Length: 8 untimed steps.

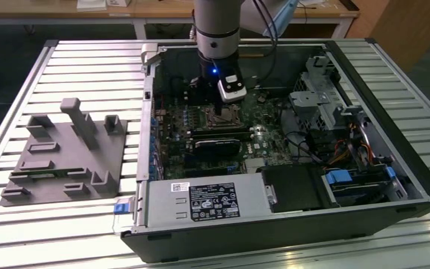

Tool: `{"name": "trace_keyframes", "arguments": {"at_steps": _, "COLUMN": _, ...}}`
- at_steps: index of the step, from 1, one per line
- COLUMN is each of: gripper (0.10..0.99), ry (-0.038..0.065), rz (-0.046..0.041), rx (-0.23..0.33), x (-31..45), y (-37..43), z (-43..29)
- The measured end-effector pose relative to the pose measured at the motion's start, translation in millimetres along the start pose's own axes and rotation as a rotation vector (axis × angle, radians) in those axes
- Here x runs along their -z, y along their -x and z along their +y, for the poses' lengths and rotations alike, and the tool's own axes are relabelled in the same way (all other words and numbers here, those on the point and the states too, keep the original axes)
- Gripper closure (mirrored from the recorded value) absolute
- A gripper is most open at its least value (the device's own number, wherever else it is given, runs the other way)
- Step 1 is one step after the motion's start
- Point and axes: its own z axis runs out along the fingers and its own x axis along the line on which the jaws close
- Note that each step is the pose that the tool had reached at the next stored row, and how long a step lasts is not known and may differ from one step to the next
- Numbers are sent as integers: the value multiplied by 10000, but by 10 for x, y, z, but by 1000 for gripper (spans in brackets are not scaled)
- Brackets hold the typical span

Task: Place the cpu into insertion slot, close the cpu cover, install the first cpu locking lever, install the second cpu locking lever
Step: 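Install the first cpu locking lever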

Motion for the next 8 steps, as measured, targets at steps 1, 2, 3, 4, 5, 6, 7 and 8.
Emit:
{"name": "trace_keyframes", "arguments": {"at_steps": 1, "gripper": 980, "ry": 5, "rz": 4, "rx": 91, "x": 0, "y": 0, "z": 0}}
{"name": "trace_keyframes", "arguments": {"at_steps": 2, "gripper": 980, "ry": 17, "rz": 10, "rx": 231, "x": -2, "y": 1, "z": 1}}
{"name": "trace_keyframes", "arguments": {"at_steps": 3, "gripper": 980, "ry": 21, "rz": 15, "rx": 304, "x": -2, "y": 2, "z": 1}}
{"name": "trace_keyframes", "arguments": {"at_steps": 4, "gripper": 980, "ry": 26, "rz": 23, "rx": 393, "x": -2, "y": 6, "z": 2}}
{"name": "trace_keyframes", "arguments": {"at_steps": 5, "gripper": 980, "ry": 28, "rz": 34, "rx": 466, "x": -3, "y": 12, "z": 3}}
{"name": "trace_keyframes", "arguments": {"at_steps": 6, "gripper": 980, "ry": 29, "rz": 47, "rx": 522, "x": -4, "y": 23, "z": 7}}
{"name": "trace_keyframes", "arguments": {"at_steps": 7, "gripper": 980, "ry": 27, "rz": 63, "rx": 566, "x": -5, "y": 38, "z": 11}}
{"name": "trace_keyframes", "arguments": {"at_steps": 8, "gripper": 980, "ry": 25, "rz": 79, "rx": 608, "x": -7, "y": 53, "z": 16}}
